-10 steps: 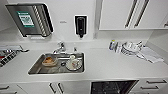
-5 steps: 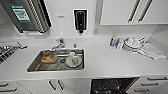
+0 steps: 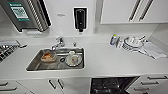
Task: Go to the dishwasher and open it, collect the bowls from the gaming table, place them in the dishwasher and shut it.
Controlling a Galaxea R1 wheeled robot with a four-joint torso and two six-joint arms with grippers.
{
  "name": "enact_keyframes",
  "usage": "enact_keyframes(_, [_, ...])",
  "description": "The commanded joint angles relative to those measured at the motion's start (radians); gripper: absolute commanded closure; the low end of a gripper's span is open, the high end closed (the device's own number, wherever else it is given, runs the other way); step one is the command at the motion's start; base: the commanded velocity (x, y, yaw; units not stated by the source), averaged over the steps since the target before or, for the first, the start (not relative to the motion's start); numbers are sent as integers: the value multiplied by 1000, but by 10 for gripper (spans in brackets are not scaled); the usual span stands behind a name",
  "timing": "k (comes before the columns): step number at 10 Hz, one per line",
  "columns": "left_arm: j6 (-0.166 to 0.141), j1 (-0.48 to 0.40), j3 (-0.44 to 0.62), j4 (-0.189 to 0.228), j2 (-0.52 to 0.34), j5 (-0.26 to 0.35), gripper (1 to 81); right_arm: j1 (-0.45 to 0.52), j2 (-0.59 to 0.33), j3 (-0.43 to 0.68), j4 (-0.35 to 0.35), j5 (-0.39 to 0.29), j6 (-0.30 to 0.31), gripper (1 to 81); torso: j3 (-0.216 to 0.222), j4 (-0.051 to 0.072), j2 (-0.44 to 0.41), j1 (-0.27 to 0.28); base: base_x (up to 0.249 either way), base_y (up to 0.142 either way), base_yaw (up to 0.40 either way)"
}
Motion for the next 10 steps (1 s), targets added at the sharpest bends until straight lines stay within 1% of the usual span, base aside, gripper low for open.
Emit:
enact_keyframes(1, [-41, -204, 87, 0, -58, 228, 811, 9, -25, 18, -5, -68, 0, 811, -90, 0, 0, 0, 0, 0, 0])
enact_keyframes(3, [-49, -300, 98, -2, -32, 324, 811, 14, -27, 26, -5, -68, 0, 811, -152, 0, 0, 1, 0, 0, 0])
enact_keyframes(4, [-49, -354, 103, -2, -15, 385, 811, 17, -27, 30, -5, -68, 0, 811, -183, 0, 1, 1, 0, 0, 0])
enact_keyframes(5, [-49, -407, 112, -2, 0, 434, 811, 19, -27, 32, -5, -68, 0, 811, -127, 0, 1, 1, 0, 0, 0])
enact_keyframes(6, [-52, -460, 132, 0, 18, 477, 811, 19, -27, 35, -6, -68, 0, 811, -152, 0, 1, 1, 0, 0, 0])
enact_keyframes(7, [-65, -495, 141, 1, 34, 505, 811, 19, -27, 35, -6, -68, 0, 811, -158, 0, 1, 2, 0, 0, 0])
enact_keyframes(8, [-87, -538, 143, 3, 69, 543, 811, 19, -27, 35, -6, -68, 0, 811, -165, 0, 1, 1, 0, 0, 0])
enact_keyframes(10, [-105, -610, 135, 4, 139, 597, 811, 20, -25, 39, -6, -66, 0, 811, -164, 0, 2, 2, 0, 0, 0])
